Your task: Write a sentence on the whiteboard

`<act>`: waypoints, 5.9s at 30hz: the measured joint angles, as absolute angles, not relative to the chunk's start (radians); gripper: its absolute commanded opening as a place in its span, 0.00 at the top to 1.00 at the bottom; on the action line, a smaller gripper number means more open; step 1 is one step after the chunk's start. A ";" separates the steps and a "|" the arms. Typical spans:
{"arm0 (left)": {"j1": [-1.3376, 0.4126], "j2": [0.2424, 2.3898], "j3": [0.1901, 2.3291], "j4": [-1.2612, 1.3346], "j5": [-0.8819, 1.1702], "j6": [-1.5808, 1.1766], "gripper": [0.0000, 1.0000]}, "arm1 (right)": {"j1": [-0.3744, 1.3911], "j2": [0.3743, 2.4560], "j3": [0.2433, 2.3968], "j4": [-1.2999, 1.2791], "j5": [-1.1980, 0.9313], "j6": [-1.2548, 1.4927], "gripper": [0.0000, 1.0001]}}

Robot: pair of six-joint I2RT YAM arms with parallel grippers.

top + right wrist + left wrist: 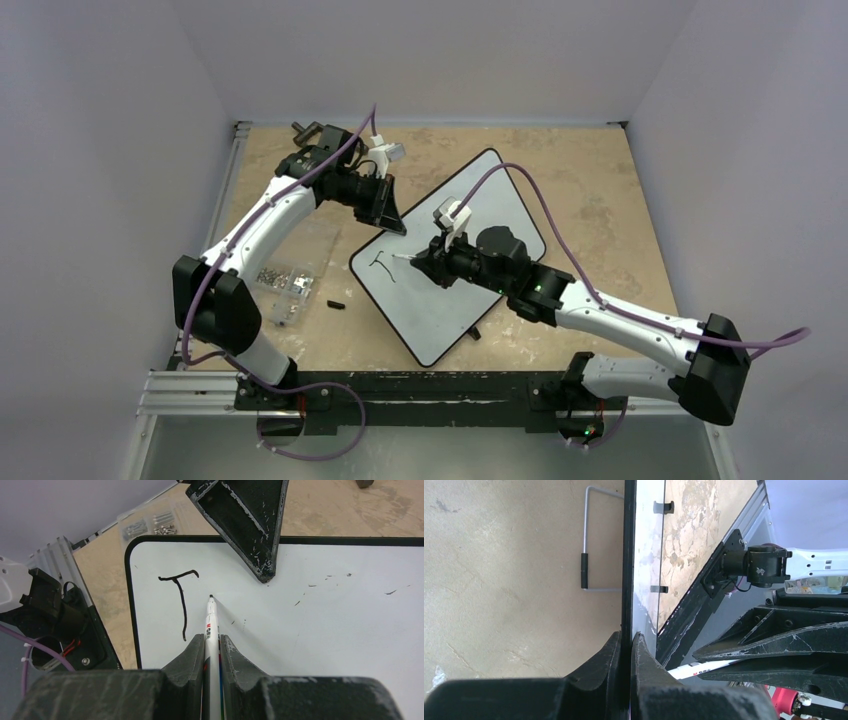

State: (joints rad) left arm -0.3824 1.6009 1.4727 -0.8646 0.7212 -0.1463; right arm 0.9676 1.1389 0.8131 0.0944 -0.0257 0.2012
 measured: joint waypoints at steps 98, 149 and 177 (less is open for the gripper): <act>-0.387 1.591 1.473 -0.873 0.710 -0.147 1.00 | 0.941 1.082 0.823 0.024 0.080 0.224 1.00; -0.387 1.590 1.473 -0.876 0.698 -0.146 1.00 | 0.941 1.097 0.788 0.044 0.078 0.255 1.00; -0.387 1.589 1.473 -0.877 0.690 -0.146 1.00 | 0.900 1.205 0.933 0.040 0.140 0.250 1.00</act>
